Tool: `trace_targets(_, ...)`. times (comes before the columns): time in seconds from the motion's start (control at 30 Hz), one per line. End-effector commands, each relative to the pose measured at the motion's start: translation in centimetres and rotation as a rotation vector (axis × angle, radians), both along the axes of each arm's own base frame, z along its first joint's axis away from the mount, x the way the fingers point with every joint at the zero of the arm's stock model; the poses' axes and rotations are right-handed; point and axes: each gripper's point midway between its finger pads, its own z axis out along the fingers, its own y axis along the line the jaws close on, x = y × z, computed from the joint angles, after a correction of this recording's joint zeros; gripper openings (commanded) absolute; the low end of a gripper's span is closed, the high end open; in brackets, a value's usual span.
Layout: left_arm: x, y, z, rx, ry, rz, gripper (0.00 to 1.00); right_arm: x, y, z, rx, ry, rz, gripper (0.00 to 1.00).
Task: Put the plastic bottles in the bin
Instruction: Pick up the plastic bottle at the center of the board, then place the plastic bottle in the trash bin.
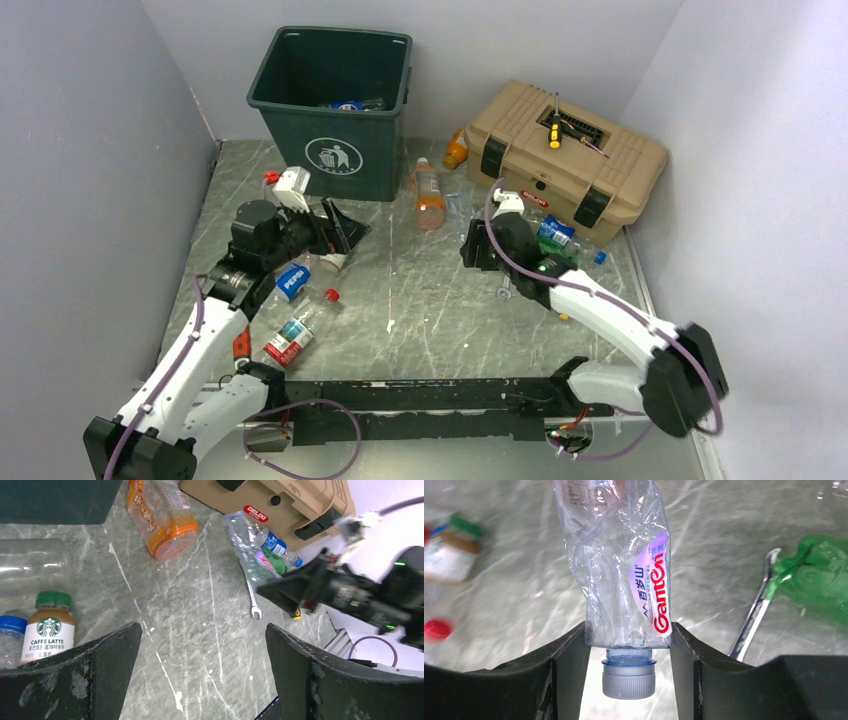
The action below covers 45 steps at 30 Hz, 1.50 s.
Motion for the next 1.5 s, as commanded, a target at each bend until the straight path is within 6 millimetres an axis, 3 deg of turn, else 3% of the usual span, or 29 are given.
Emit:
trace_targets(0.0,0.4,0.0,1.0,0.053,-0.053,-0.017,0.99,-6.7,1.2,2.2,0.029,0.127,0.227,0.00)
trace_targets(0.13,0.3,-0.6,1.9,0.105,-0.167,-0.064,1.00,-11.5,2.4,4.9,0.072,0.203,0.400,0.00)
trace_targets(0.23,-3.2,-4.2,3.3,0.153,-0.404,-0.324,1.00,-14.8,3.5,6.7,0.133,0.223,0.543,0.00)
trace_targets(0.3,-4.7,-5.9,3.4,0.251,-0.463,-0.422,0.99,-16.3,4.0,7.4,0.173,0.222,0.618,0.00)
trace_targets(0.57,-10.3,-8.4,0.8,0.560,-0.741,-0.796,0.99,-19.1,5.3,8.3,0.232,0.327,0.782,0.00)
trace_targets(0.73,-10.4,-7.9,-1.8,0.762,-0.773,-0.892,0.99,-19.9,5.8,10.7,0.260,0.305,0.856,0.00)
trace_targets(0.97,-10.4,-9.7,-5.3,0.923,-0.827,-0.942,0.95,-20.3,6.4,11.1,0.228,0.342,0.888,0.00)
trace_targets(1.1,-9.5,-9.7,-5.0,0.984,-0.874,-0.882,0.87,-20.5,7.1,10.8,0.217,0.356,0.899,0.00)
trace_targets(1.23,-9.3,-9.4,-5.2,1.019,-0.888,-0.865,0.69,-20.5,7.8,11.3,0.224,0.347,0.913,0.00)
trace_targets(1.37,-9.2,-9.2,-5.0,1.021,-0.896,-0.834,0.44,-20.3,8.0,11.7,0.218,0.345,0.917,0.00)
trace_targets(1.47,-9.3,-9.2,-4.7,1.008,-0.900,-0.827,0.35,-20.3,8.2,12.3,0.221,0.338,0.924,0.00)
